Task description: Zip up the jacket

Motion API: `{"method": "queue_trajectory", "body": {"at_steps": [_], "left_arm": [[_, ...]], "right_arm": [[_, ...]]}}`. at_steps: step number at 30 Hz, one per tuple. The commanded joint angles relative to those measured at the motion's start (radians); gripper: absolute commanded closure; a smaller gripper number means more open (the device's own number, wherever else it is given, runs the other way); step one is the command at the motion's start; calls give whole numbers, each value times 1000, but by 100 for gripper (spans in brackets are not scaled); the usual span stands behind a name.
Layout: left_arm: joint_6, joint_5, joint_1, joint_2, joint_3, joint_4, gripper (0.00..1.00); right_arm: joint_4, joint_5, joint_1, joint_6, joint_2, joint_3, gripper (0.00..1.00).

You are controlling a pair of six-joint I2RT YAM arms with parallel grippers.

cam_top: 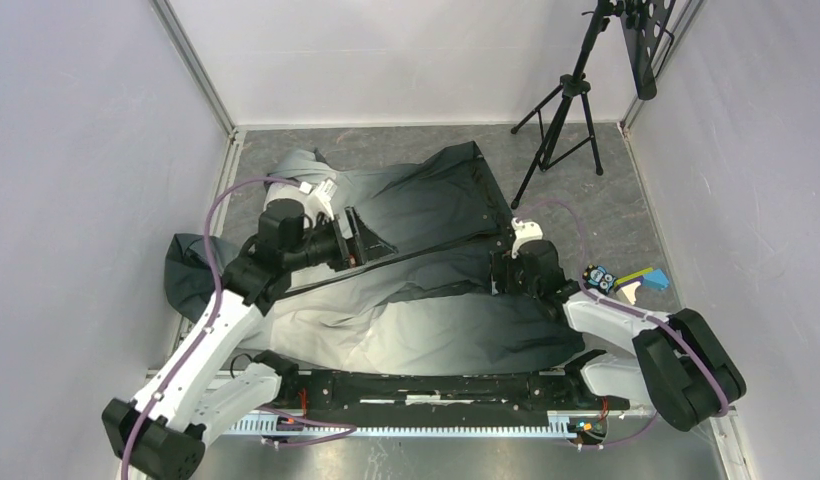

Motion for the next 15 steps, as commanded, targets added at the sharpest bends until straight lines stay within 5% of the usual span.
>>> {"method": "queue_trajectory", "body": {"at_steps": [1,9,15], "left_arm": [[-27,-61,-47,130,68,137,12],[200,-281,-253,550,351,127,20],[269,-299,-289,883,580,190,23]], "right_arm": [[-47,72,0,81,-3,-61,19],[-70,87,-16,80,-86,-65,16],[6,-179,-264,22,-60,-20,24]]}}
